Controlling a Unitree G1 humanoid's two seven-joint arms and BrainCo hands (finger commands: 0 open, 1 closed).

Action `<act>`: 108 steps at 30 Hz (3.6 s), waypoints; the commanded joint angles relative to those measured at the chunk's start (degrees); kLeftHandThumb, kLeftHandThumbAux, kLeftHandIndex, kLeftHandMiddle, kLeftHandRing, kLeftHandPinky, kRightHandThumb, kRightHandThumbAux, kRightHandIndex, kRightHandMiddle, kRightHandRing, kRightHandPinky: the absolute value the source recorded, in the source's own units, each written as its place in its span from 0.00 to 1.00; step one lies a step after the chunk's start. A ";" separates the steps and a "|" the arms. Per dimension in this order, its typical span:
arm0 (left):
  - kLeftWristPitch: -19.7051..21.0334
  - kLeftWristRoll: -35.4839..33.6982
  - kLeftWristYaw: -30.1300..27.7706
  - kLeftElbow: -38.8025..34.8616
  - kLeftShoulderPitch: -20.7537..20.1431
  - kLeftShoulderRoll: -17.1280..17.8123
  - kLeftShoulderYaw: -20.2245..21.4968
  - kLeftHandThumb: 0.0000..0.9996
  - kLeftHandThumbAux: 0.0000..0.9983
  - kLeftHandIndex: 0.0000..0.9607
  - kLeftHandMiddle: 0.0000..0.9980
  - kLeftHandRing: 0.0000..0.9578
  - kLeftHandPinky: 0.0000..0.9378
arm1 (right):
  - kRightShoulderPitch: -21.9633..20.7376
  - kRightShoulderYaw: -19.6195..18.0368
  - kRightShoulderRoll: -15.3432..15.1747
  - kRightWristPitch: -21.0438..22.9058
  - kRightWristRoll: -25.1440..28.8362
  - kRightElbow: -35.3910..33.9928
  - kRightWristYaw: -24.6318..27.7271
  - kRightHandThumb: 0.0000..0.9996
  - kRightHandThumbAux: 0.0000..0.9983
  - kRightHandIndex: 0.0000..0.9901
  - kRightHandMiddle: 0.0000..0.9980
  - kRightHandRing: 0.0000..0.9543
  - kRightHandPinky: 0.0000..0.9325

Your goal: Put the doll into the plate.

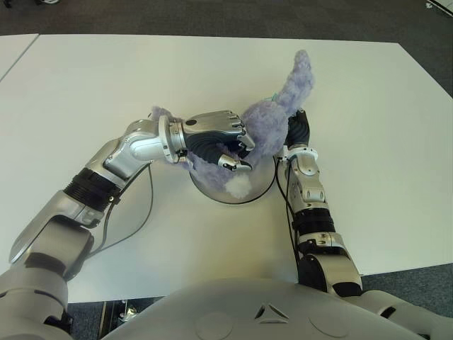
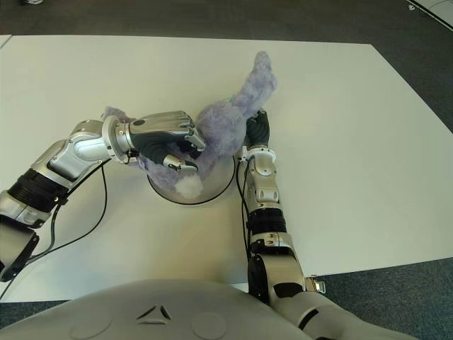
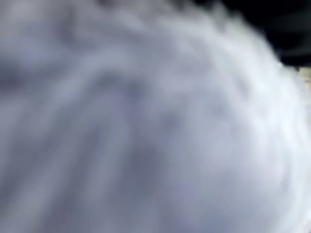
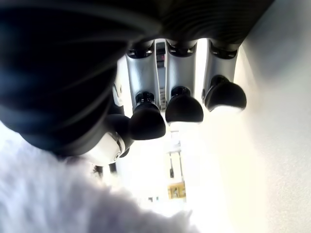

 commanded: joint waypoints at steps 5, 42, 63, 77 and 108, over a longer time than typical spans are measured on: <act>1.90 -2.58 -8.76 2.34 2.29 -0.69 -1.76 0.40 0.08 0.00 0.00 0.00 0.00 | 5.03 -0.43 0.76 2.48 0.63 5.89 0.32 0.70 0.72 0.44 0.88 0.92 0.94; -2.30 5.70 7.95 -10.18 10.53 -6.00 21.39 0.21 0.13 0.00 0.00 0.00 0.00 | 5.40 0.29 0.19 4.07 0.30 5.64 0.63 0.70 0.72 0.44 0.83 0.86 0.88; -3.83 6.81 12.71 -10.95 10.07 -6.37 25.13 0.16 0.18 0.00 0.00 0.00 0.00 | 3.83 -0.48 -0.19 3.95 0.57 8.06 1.27 0.70 0.72 0.44 0.83 0.86 0.88; -7.39 9.96 17.15 -10.47 10.32 -8.03 27.34 0.11 0.25 0.00 0.00 0.00 0.00 | 2.73 -0.99 -0.26 1.61 0.56 10.69 1.07 0.70 0.72 0.44 0.82 0.85 0.88; 2.38 11.97 26.30 2.21 7.28 -0.15 37.71 0.00 0.23 0.00 0.00 0.00 0.00 | 3.41 -0.13 0.15 0.25 0.31 9.99 1.37 0.70 0.72 0.44 0.83 0.86 0.88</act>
